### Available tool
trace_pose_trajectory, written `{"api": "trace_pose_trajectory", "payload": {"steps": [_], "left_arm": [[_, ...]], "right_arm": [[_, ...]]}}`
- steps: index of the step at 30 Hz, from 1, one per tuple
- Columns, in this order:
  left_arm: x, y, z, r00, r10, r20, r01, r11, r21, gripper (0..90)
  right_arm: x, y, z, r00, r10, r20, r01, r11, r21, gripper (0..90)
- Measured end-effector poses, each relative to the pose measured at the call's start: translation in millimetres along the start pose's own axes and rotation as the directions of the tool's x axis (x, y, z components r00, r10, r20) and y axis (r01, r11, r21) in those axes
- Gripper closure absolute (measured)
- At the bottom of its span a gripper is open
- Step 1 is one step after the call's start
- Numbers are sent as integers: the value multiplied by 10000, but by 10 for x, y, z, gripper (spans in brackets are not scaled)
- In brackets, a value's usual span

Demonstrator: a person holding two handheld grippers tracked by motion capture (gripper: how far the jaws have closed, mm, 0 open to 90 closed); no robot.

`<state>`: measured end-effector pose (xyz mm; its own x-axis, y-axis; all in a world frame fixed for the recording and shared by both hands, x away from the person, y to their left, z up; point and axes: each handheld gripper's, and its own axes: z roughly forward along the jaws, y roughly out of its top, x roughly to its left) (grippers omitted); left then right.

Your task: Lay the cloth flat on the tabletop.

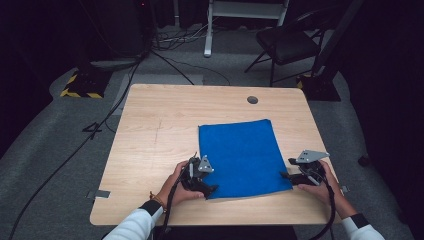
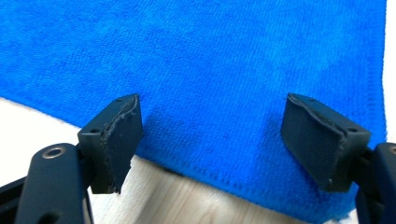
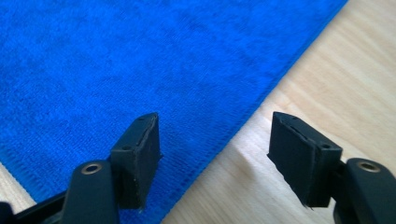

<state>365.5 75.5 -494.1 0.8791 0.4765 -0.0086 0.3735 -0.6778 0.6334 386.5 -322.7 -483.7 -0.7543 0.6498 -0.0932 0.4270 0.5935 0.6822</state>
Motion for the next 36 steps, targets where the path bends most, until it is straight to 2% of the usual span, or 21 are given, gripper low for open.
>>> {"api": "trace_pose_trajectory", "payload": {"steps": [2, 5, 9, 15, 17, 19, 21, 22, 24, 26, 28, 33, 36], "left_arm": [[23, -19, -10, 9999, 90, 104, -90, 10000, -21, 206], [41, -47, -44, 9999, 166, 44, -166, 9999, 43, 205], [73, -106, -95, 9998, 207, 2, -207, 9998, 43, 205], [130, -241, -196, 9998, -179, -20, 179, 9998, 36, 205], [135, -273, -230, 9991, -425, 8, 424, 9990, 101, 205], [138, -293, -273, 9986, -521, 73, 522, 9986, -97, 215], [153, -268, -320, 9975, -703, 73, 706, 9961, -523, 213], [160, -240, -336, 9977, -674, -51, 670, 9955, -664, 209], [171, -183, -338, 9980, -602, -195, 585, 9952, -789, 203], [195, -128, -322, 9983, -360, -451, 326, 9967, -745, 203], [272, -85, -323, 9979, -413, -501, 372, 9960, -812, 206], [518, -32, -320, 9897, -1161, -841, 1054, 9869, -1223, 205], [638, -2, -292, 9863, -1416, -850, 1292, 9822, -1364, 205]], "right_arm": [[6, -16, 15, 10000, 23, -12, -23, 10000, 96, 338], [34, -40, 21, 10000, 54, -40, -53, 9998, 181, 333], [109, -76, 2, 9995, 32, -308, -26, 9998, 181, 332], [247, -69, -15, 9987, -200, -460, 211, 9995, 235, 327], [278, -55, -10, 9985, -293, -460, 305, 9992, 250, 320], [300, -36, -9, 9981, -372, -494, 385, 9989, 257, 313], [284, -1, -21, 9985, -369, -408, 373, 9993, 98, 314], [264, 23, -29, 9990, -243, -370, 242, 9997, -45, 318], [213, 71, -39, 9997, -13, -233, 7, 9997, -262, 322], [190, 125, -34, 9999, 105, -113, -110, 9991, -404, 326], [214, 197, -17, 9999, 20, -128, -27, 9986, -523, 327], [400, 379, 78, 9967, -534, -611, 490, 9963, -708, 333], [520, 459, 167, 9925, -778, -941, 716, 9952, -671, 341]]}}
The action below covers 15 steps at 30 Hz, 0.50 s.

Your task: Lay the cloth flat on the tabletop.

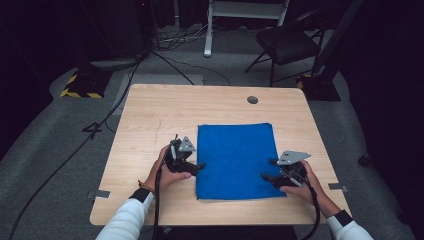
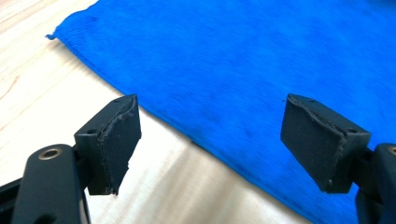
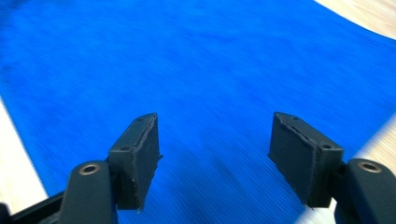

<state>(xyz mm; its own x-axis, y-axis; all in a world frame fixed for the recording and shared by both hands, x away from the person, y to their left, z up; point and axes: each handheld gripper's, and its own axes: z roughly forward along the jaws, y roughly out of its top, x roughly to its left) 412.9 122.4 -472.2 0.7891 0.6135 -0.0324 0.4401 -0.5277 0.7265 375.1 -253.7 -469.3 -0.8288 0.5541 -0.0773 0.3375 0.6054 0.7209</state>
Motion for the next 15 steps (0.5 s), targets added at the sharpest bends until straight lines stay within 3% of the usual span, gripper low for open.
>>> {"api": "trace_pose_trajectory", "payload": {"steps": [3, 6, 10, 12, 14, 15], "left_arm": [[39, 56, 80, 9996, 88, -273, -93, 9998, -195, 216], [49, 127, 203, 9997, 218, -120, -217, 9997, 144, 211], [48, 204, 344, 9982, 527, -295, -517, 9981, 348, 226], [73, 227, 410, 9980, 504, -370, -484, 9974, 539, 221], [130, 259, 426, 9970, 444, -630, -422, 9985, 359, 236], [178, 281, 426, 9962, 382, -779, -367, 9991, 209, 242]], "right_arm": [[76, 59, 85, 9993, -353, 85, 350, 9989, 301, 353], [-16, 61, 124, 9989, -251, 392, 238, 9992, 335, 359], [-305, 27, 143, 9932, 807, 840, -824, 9965, 165, 366], [-398, 40, 181, 9901, 1194, 738, -1210, 9925, 184, 360], [-397, 104, 220, 9898, 1243, 695, -1247, 9922, 21, 366], [-358, 162, 243, 9923, 1154, 460, -1152, 9933, -72, 366]]}}
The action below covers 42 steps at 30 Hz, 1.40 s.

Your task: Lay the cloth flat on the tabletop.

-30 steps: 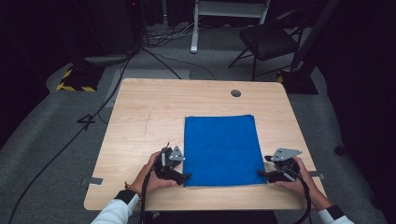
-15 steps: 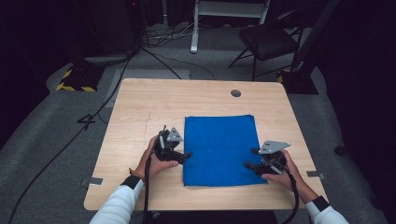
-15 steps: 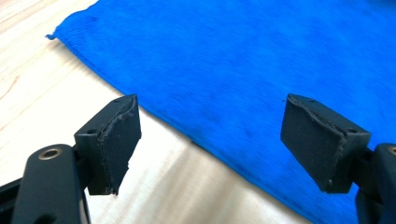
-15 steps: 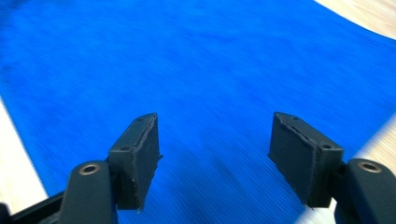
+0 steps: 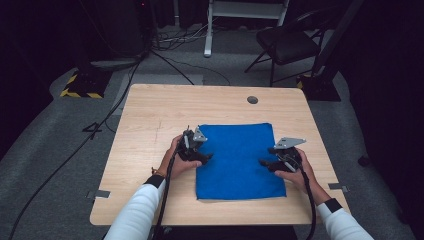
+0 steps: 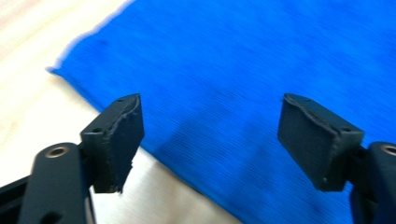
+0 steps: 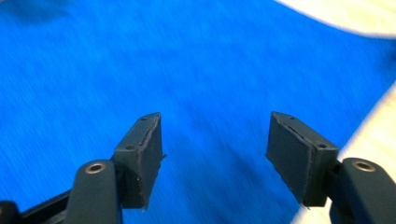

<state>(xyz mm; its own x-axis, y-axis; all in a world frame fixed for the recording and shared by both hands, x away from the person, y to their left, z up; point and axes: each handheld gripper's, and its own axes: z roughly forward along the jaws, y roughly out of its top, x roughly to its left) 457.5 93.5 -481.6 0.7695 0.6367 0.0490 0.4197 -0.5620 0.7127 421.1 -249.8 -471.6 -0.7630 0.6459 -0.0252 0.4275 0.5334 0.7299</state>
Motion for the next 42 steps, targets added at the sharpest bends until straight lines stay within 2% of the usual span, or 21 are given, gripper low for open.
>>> {"api": "trace_pose_trajectory", "payload": {"steps": [2, 5, 7, 8, 12, 15, 16, 19, 21, 24, 25, 28, 32, 34, 36, 37, 39, 41, 42], "left_arm": [[140, 43, 25, 9991, -399, -148, 398, 9992, -92, 240], [335, 69, 82, 9948, -912, -448, 908, 9958, -103, 227], [439, 67, 131, 9881, -1478, -414, 1475, 9890, -107, 227], [470, 66, 157, 9865, -1554, -524, 1553, 9878, -71, 227], [546, 78, 277, 9838, -1597, -819, 1622, 9864, 246, 227], [589, 95, 345, 9744, -2005, -1020, 2032, 9790, 168, 242], [603, 99, 362, 9728, -2058, -1060, 2089, 9777, 197, 241], [655, 119, 411, 9671, -2218, -1246, 2274, 9733, 321, 240], [665, 132, 428, 9604, -2392, -1432, 2443, 9695, 191, 237], [688, 136, 448, 9579, -2493, -1426, 2543, 9670, 181, 244], [685, 140, 452, 9552, -2583, -1446, 2626, 9648, 112, 253], [687, 139, 451, 9559, -2573, -1417, 2609, 9653, 73, 299], [701, 133, 437, 9565, -2518, -1475, 2551, 9669, 40, 359], [698, 131, 432, 9578, -2522, -1375, 2545, 9671, -6, 424], [695, 130, 430, 9593, -2498, -1316, 2515, 9679, -37, 468], [694, 131, 427, 9619, -2410, -1289, 2428, 9701, -21, 487], [686, 139, 426, 9643, -2353, -1215, 2373, 9714, 26, 520], [677, 141, 428, 9668, -2302, -1109, 2316, 9728, -1, 565], [675, 143, 425, 9686, -2248, -1065, 2263, 9741, 24, 587]], "right_arm": [[155, 127, 59, 9983, -522, -264, 517, 9985, -206, 372], [419, 291, 193, 9907, -1102, -803, 1080, 9936, -317, 378], [573, 359, 290, 9843, -1364, -1116, 1334, 9905, -339, 379], [648, 382, 334, 9800, -1521, -1280, 1491, 9883, -326, 380], [915, 441, 460, 9632, -1993, -1801, 1947, 9799, -431, 391], [1092, 459, 522, 9491, -2319, -2132, 2278, 9727, -440, 393], [1166, 463, 540, 9417, -2545, -2201, 2512, 9670, -432, 394], [1313, 472, 570, 9268, -2853, -2443, 2806, 9583, -546, 397], [1413, 478, 587, 9144, -3096, -2607, 3031, 9507, -657, 400], [1560, 485, 607, 8969, -3367, -2869, 3301, 9412, -726, 402], [1605, 489, 614, 8928, -3399, -2957, 3331, 9399, -749, 405], [1721, 493, 647, 8768, -3662, -3116, 3607, 9295, -774, 414], [1835, 468, 709, 8616, -3871, -3283, 3875, 9194, -672, 418], [1886, 464, 721, 8551, -3979, -3324, 3983, 9146, -701, 417], [1934, 465, 731, 8512, -4076, -3306, 4089, 9100, -690, 417], [1947, 467, 739, 8520, -4105, -3249, 4123, 9086, -667, 422], [1946, 471, 762, 8594, -4027, -3149, 4057, 9121, -594, 440], [1935, 483, 779, 8720, -3841, -3033, 3859, 9208, -566, 483], [1928, 489, 785, 8737, -3838, -2990, 3854, 9210, -558, 509]]}}
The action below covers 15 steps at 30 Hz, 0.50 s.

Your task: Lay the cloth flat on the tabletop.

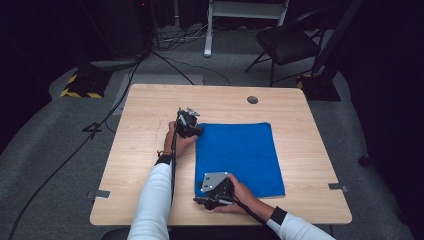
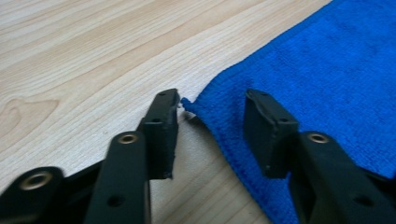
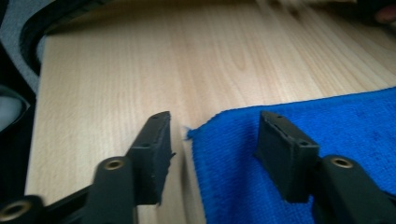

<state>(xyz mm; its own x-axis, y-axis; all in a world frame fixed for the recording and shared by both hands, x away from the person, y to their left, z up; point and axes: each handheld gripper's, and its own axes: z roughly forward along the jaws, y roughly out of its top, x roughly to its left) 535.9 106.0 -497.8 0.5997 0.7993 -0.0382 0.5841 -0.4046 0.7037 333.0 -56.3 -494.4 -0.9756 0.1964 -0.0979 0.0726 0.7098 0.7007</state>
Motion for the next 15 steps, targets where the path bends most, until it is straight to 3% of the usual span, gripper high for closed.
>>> {"api": "trace_pose_trajectory", "payload": {"steps": [8, 11, 15], "left_arm": [[37, 33, -10, 9973, 419, 602, -435, 9987, 257, 817], [45, 32, -14, 9971, 428, 626, -447, 9986, 283, 832], [63, 15, -35, 9971, 531, 551, -547, 9981, 281, 842]], "right_arm": [[-12, 41, 41, 9987, 320, 403, -323, 9995, 50, 820], [2, 78, 73, 9976, 308, 626, -316, 9994, 123, 865], [-2, 90, 84, 9977, 328, 590, -329, 9995, 5, 870]]}}
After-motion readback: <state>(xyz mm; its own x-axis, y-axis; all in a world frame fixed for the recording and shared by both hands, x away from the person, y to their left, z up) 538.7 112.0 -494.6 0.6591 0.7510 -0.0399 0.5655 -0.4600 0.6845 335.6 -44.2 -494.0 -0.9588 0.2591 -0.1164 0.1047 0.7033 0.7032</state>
